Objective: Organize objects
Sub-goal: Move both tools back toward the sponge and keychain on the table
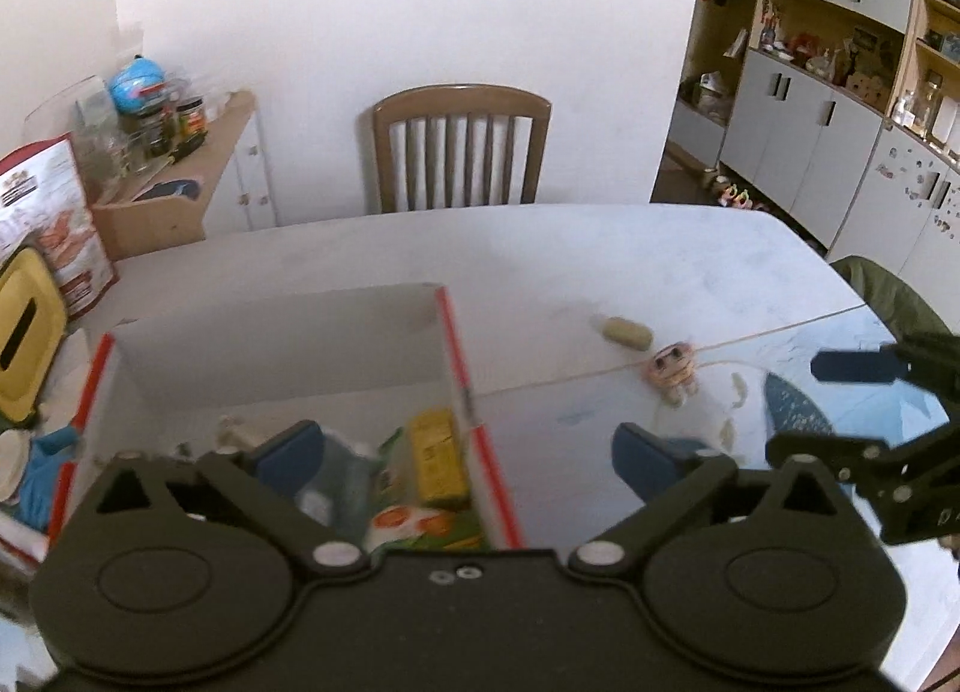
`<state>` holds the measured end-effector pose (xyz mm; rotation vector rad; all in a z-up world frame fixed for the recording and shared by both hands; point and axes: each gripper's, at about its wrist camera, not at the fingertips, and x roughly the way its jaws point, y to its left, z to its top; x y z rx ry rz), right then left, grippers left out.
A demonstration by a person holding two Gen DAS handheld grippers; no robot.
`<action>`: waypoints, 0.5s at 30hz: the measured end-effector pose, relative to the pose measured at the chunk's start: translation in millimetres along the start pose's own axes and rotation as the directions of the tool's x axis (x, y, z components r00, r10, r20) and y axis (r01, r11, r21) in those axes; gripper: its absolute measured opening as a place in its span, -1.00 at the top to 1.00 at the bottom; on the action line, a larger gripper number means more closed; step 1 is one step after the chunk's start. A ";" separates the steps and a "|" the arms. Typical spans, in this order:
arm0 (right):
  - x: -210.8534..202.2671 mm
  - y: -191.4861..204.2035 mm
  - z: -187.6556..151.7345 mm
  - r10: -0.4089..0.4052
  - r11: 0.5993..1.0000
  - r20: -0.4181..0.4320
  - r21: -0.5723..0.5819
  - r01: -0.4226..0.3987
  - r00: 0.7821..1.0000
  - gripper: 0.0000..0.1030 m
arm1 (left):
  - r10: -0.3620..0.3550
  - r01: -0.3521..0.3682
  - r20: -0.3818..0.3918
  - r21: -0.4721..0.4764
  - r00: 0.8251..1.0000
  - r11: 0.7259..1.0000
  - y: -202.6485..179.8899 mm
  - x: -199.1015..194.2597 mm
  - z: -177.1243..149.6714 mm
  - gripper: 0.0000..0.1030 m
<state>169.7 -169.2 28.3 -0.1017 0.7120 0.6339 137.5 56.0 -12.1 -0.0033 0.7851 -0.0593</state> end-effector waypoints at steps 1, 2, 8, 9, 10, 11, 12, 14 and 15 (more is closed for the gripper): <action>-0.1 -6.0 -2.6 -0.011 1.000 0.000 0.006 0.011 1.000 -0.63 | -0.002 0.002 -0.002 0.001 1.000 1.000 -4.3 3.3 1.6 -0.99; 0.0 -12.0 -5.0 -0.020 1.000 -0.003 0.013 0.020 1.000 -0.63 | -0.006 0.006 -0.006 0.004 1.000 1.000 -9.8 9.2 4.9 -0.99; 7.5 -47.1 -14.8 -0.065 0.996 -0.016 0.055 0.066 0.998 -0.63 | -0.023 0.023 -0.018 0.027 1.000 0.999 -43.5 37.4 20.3 -0.99; 10.0 -52.3 -16.0 -0.071 0.995 -0.019 0.061 0.072 0.997 -0.63 | -0.025 0.026 -0.020 0.031 0.999 0.999 -48.7 43.5 23.6 -0.99; 13.0 -57.4 -17.1 -0.076 0.995 -0.022 0.067 0.078 0.997 -0.63 | -0.025 0.026 -0.021 0.033 0.999 0.999 -53.3 48.9 26.1 -0.99; 16.5 -62.9 -18.0 -0.082 0.994 -0.027 0.074 0.084 0.996 -0.63 | -0.027 0.028 -0.025 0.036 0.999 0.999 -58.3 57.1 29.6 -0.99; 20.0 -67.4 -19.1 -0.086 0.993 -0.032 0.078 0.088 0.996 -0.63 | -0.029 0.030 -0.031 0.035 0.999 0.999 -61.9 64.0 32.3 -0.99; 28.2 -74.4 -20.6 -0.093 0.992 -0.039 0.082 0.096 0.995 -0.63 | -0.033 0.034 -0.041 0.027 0.999 0.999 -67.8 79.1 37.9 -0.99; 31.9 -77.4 -21.8 -0.095 0.992 -0.042 0.082 0.098 0.995 -0.63 | -0.039 0.040 -0.047 0.023 0.998 0.999 -70.8 87.0 40.9 -0.99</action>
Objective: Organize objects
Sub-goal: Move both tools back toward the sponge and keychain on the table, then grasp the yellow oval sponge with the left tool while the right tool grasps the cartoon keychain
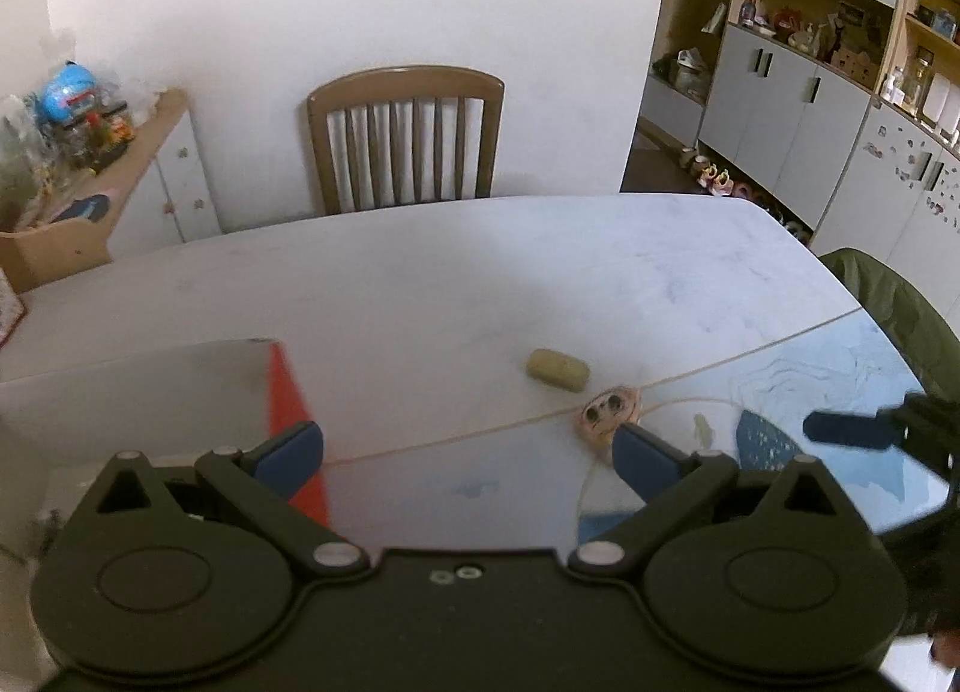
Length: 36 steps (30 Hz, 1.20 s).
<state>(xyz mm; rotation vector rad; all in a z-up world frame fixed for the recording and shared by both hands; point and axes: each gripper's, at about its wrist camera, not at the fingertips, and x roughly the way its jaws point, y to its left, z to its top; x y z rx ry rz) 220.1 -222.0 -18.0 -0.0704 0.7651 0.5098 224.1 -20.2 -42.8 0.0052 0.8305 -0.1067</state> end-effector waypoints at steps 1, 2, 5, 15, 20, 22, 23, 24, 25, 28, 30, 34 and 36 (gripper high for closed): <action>4.9 -2.8 -0.6 -0.002 1.000 -0.004 0.001 0.002 1.000 -0.63 | -0.005 0.005 -0.005 -0.003 1.000 1.000 -2.1 6.6 3.0 -0.99; 8.6 -5.2 -1.2 -0.002 1.000 -0.007 0.002 0.002 1.000 -0.63 | -0.006 0.006 -0.010 -0.005 1.000 1.000 -4.8 15.3 6.5 -0.99; 23.3 -11.5 -3.4 -0.005 1.000 -0.017 0.003 0.005 1.000 -0.63 | -0.005 0.005 -0.006 0.025 1.000 1.000 -13.8 35.3 13.6 -0.99; 72.2 -33.1 -7.9 0.004 0.999 -0.044 0.047 -0.002 0.999 -0.63 | -0.006 0.009 -0.022 0.142 1.000 0.990 -40.7 99.9 24.4 -0.99; 95.4 -38.3 -13.1 0.015 0.998 -0.063 0.068 -0.011 0.998 -0.63 | -0.005 0.013 -0.050 0.153 0.999 0.988 -47.8 129.4 21.8 -0.99; 103.8 -38.6 -16.1 0.016 0.997 -0.071 0.075 -0.011 0.997 -0.63 | -0.005 0.014 -0.059 0.166 0.998 0.986 -50.8 141.2 20.1 -0.99; 108.1 -38.4 -16.8 0.018 0.997 -0.075 0.079 -0.012 0.997 -0.63 | -0.005 0.015 -0.063 0.170 0.998 0.985 -52.4 147.2 19.6 -0.98; 110.6 -38.3 -17.0 0.020 0.997 -0.077 0.081 -0.014 0.997 -0.63 | -0.006 0.017 -0.067 0.172 0.998 0.985 -53.1 151.3 18.7 -0.98; 113.6 -37.8 -17.2 0.022 0.997 -0.078 0.082 -0.016 0.997 -0.63 | -0.010 0.022 -0.070 0.173 0.997 0.985 -54.4 155.2 18.6 -0.98; 118.5 -38.0 -14.7 0.022 0.997 -0.073 0.079 -0.017 0.997 -0.63 | -0.019 0.030 -0.064 0.182 0.998 0.983 -56.1 163.5 16.7 -0.98; 121.5 -38.8 -13.6 0.022 0.996 -0.070 0.083 -0.016 0.997 -0.63 | -0.038 0.049 -0.064 0.182 0.997 0.982 -56.2 167.7 15.7 -0.97; 125.8 -43.5 -14.6 0.027 0.995 -0.065 0.101 -0.021 0.997 -0.58 | -0.056 0.067 -0.065 0.188 0.996 0.980 -55.9 175.0 13.0 -0.78; 126.0 -44.2 -14.7 0.030 0.994 -0.056 0.107 -0.024 0.998 -0.57 | -0.057 0.069 -0.070 0.183 0.996 0.981 -55.2 178.3 12.1 -0.71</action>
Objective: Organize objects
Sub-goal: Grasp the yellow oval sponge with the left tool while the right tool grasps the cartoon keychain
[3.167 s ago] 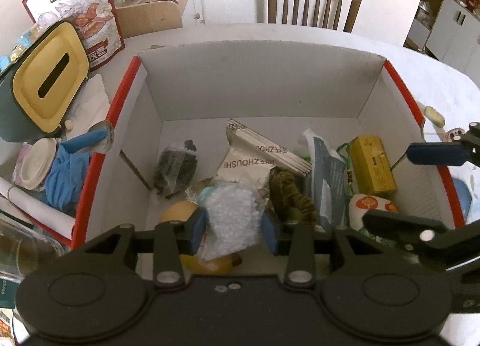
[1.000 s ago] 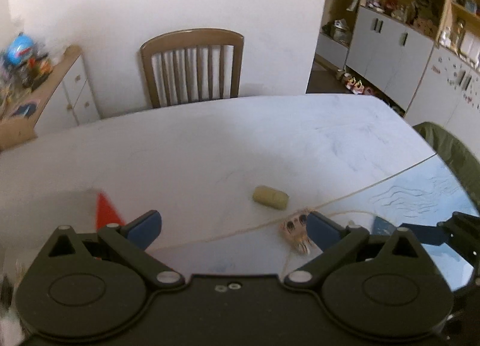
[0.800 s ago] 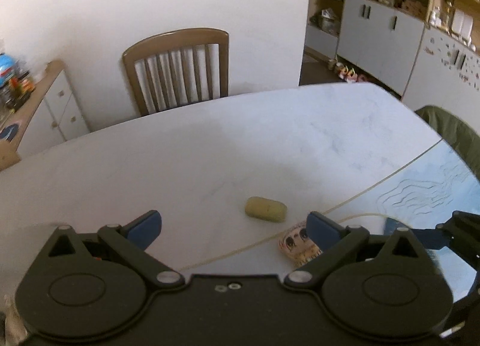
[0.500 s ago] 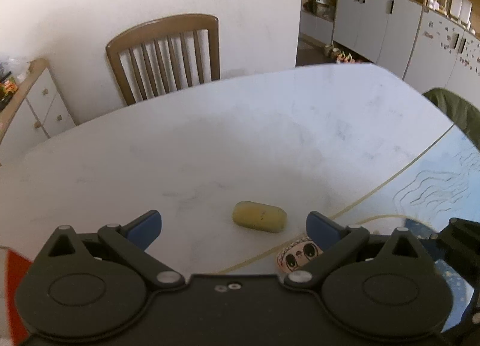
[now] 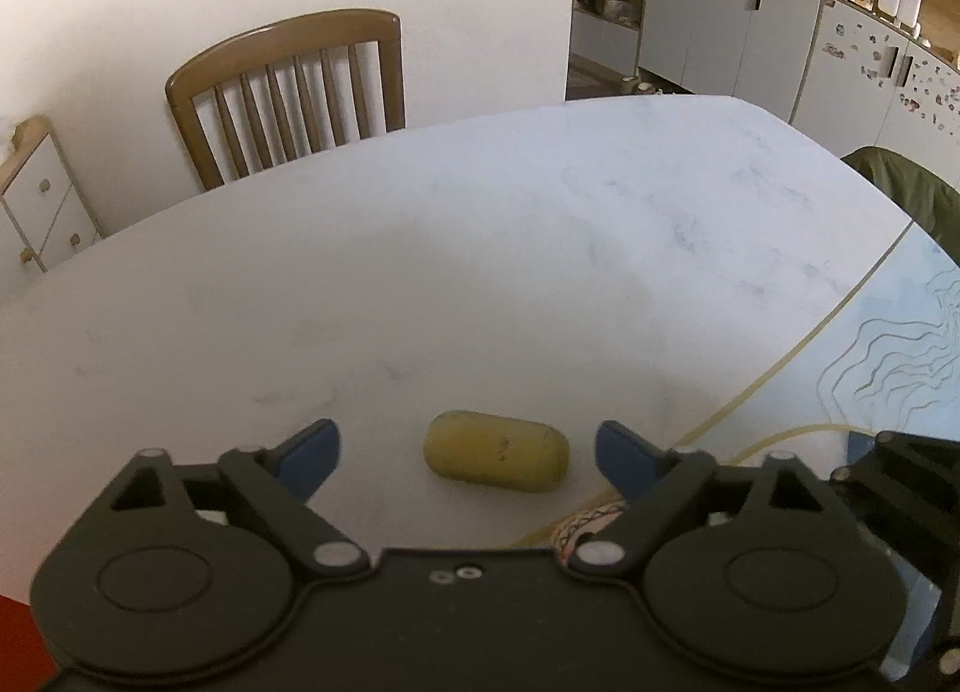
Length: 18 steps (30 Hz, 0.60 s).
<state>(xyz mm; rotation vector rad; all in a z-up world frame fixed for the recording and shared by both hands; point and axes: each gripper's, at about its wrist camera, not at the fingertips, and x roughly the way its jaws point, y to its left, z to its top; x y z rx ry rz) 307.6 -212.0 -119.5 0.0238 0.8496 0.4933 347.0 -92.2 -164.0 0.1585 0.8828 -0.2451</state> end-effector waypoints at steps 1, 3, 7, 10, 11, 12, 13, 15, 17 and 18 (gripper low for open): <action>0.5 0.7 0.9 0.002 1.000 0.004 0.005 -0.002 1.000 -0.50 | -0.007 0.007 0.000 -0.006 1.000 1.000 0.8 0.7 -0.9 -0.65; 1.4 0.3 1.3 0.001 1.000 0.011 0.009 -0.001 1.000 -0.40 | -0.012 0.012 0.002 -0.005 1.000 1.000 1.8 2.6 -1.8 -0.54; 1.4 -0.6 0.4 -0.003 1.000 0.021 0.015 0.002 1.000 -0.23 | -0.021 0.021 0.016 0.006 1.000 1.000 2.0 2.3 -5.0 -0.44; 0.2 -2.0 0.2 0.003 1.000 0.024 0.029 -0.004 1.000 -0.05 | -0.030 0.030 0.027 0.010 0.999 1.000 1.0 2.2 -5.4 -0.22; -0.2 -2.1 0.0 0.001 1.000 0.023 0.030 -0.001 1.000 0.01 | -0.035 0.035 0.031 0.014 0.999 0.999 0.5 2.1 -4.8 -0.13; -0.5 -2.6 0.3 -0.001 1.000 0.022 0.031 0.000 1.000 0.04 | -0.040 0.040 0.031 0.019 0.999 0.999 -1.2 0.5 -5.0 -0.09; -0.8 -3.2 0.7 0.000 0.999 0.021 0.032 -0.001 1.000 0.10 | -0.043 0.043 0.031 0.025 0.999 0.999 -2.4 0.1 -4.7 -0.01; -1.4 -4.5 1.1 0.000 0.999 0.018 0.036 -0.001 1.000 0.18 | -0.041 0.040 0.033 0.040 0.999 0.998 -5.3 -1.0 -4.7 0.01; -1.9 -4.9 1.7 -0.002 0.999 0.019 0.038 0.001 1.000 0.30 | -0.041 0.040 0.032 0.041 0.999 0.998 -4.8 -0.9 -5.1 0.02; -2.1 -5.2 2.2 -0.005 0.999 0.020 0.040 0.004 1.000 0.32 | -0.041 0.040 0.031 0.037 0.999 0.999 -4.3 -1.0 -5.6 0.02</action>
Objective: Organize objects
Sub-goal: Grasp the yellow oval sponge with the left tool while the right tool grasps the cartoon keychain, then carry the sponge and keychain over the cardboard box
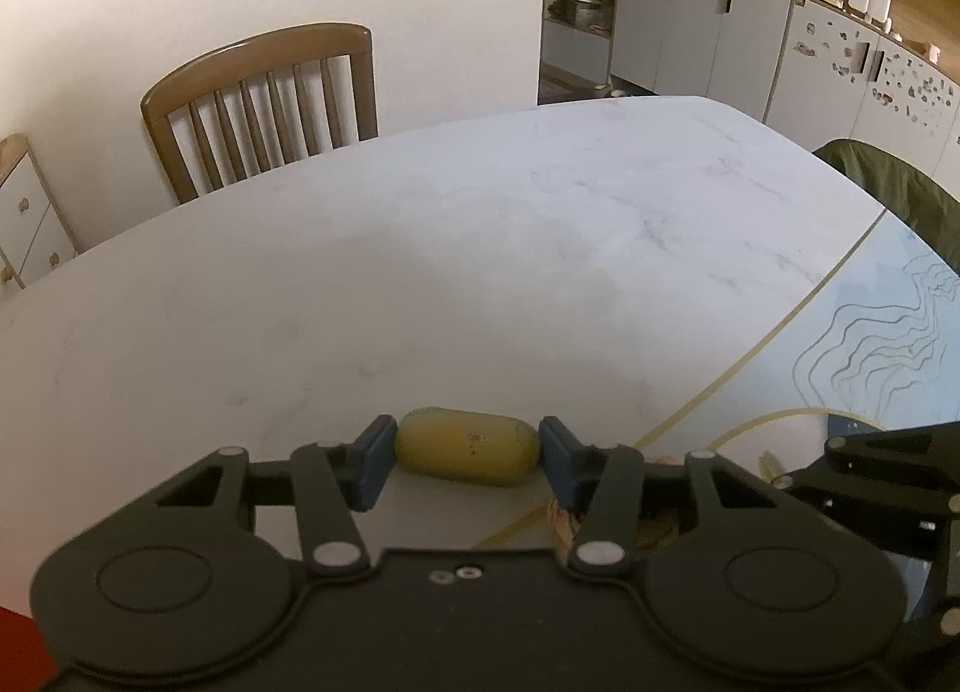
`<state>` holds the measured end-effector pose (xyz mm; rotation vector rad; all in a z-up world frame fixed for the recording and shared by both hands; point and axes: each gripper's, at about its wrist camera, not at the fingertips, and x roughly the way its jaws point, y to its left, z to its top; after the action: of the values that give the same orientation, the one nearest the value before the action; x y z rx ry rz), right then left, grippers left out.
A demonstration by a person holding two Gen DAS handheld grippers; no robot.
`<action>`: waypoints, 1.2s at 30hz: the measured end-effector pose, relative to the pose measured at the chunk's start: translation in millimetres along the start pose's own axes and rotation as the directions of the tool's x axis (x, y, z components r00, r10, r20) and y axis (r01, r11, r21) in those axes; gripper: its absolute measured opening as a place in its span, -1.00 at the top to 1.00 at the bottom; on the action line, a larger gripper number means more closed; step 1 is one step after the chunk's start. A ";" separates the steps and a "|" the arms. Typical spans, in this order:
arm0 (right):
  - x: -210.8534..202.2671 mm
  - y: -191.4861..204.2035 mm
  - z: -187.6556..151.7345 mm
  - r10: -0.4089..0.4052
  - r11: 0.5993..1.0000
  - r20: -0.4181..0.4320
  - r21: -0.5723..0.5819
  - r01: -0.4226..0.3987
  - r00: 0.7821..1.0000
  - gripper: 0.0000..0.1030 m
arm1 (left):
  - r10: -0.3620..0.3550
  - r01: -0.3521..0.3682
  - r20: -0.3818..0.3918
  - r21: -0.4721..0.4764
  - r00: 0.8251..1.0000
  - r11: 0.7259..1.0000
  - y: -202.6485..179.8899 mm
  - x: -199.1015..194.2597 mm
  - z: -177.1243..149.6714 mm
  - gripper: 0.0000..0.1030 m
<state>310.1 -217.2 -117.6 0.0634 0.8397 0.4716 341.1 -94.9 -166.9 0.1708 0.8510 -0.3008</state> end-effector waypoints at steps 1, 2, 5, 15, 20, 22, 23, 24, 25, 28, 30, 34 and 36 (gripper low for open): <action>0.3 -0.7 1.3 -0.002 1.000 0.000 0.002 0.002 1.000 0.33 | 0.002 -0.002 -0.001 -0.005 1.000 1.000 0.9 -0.5 0.0 0.02; -0.3 -0.9 1.4 -0.004 1.000 0.000 0.004 0.004 1.000 0.33 | 0.001 -0.001 -0.001 -0.012 1.000 1.000 1.6 -1.5 0.1 0.02; -1.1 -2.4 3.4 -0.011 1.000 0.005 0.005 0.011 1.000 0.36 | -0.003 0.003 0.005 -0.031 1.000 1.000 2.8 -7.3 1.5 0.02; -24.1 3.3 11.6 -0.002 1.000 0.015 -0.005 0.002 1.000 0.39 | -0.013 0.015 0.030 -0.064 0.999 0.998 6.5 -46.3 4.0 0.02; -48.1 11.3 12.6 0.015 1.000 0.039 -0.024 -0.014 0.999 0.40 | 0.001 0.003 0.043 -0.100 0.999 0.995 16.0 -71.5 3.9 0.02; -58.6 14.2 14.1 0.018 0.999 0.047 -0.031 -0.016 0.999 0.40 | 0.005 0.000 0.050 -0.106 0.999 0.994 19.2 -83.3 2.5 0.02; -63.5 16.5 15.8 0.021 0.999 0.051 -0.034 -0.019 0.998 0.40 | 0.011 -0.005 0.051 -0.109 0.999 0.994 20.8 -89.9 1.7 0.02; -68.9 19.4 17.1 0.024 0.999 0.054 -0.038 -0.022 0.998 0.40 | 0.018 -0.012 0.050 -0.113 0.999 0.994 22.2 -97.0 1.1 0.02; -74.8 22.9 17.2 0.026 0.999 0.057 -0.043 -0.023 0.998 0.40 | 0.021 -0.015 0.051 -0.117 0.998 0.993 23.8 -104.6 0.3 0.02; -90.4 36.0 19.4 0.038 0.998 0.066 -0.061 -0.034 0.997 0.40 | 0.030 -0.023 0.057 -0.124 0.998 0.992 26.9 -126.5 -2.9 0.01; -99.2 45.5 20.5 0.050 0.996 0.072 -0.075 -0.045 0.996 0.40 | 0.035 -0.027 0.063 -0.127 0.997 0.991 28.8 -140.2 -5.1 0.02; -115.5 65.8 22.2 0.080 0.992 0.085 -0.099 -0.072 0.993 0.40 | 0.043 -0.033 0.075 -0.135 0.996 0.990 33.8 -168.2 -13.0 0.01; -121.6 76.7 23.0 0.095 0.990 0.088 -0.109 -0.085 0.992 0.40 | 0.048 -0.036 0.082 -0.142 0.996 0.989 36.7 -181.9 -17.8 0.01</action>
<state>228.5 -197.4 1.3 0.0264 0.7215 0.5928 227.6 -20.5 -39.1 0.0445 0.7805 -0.2067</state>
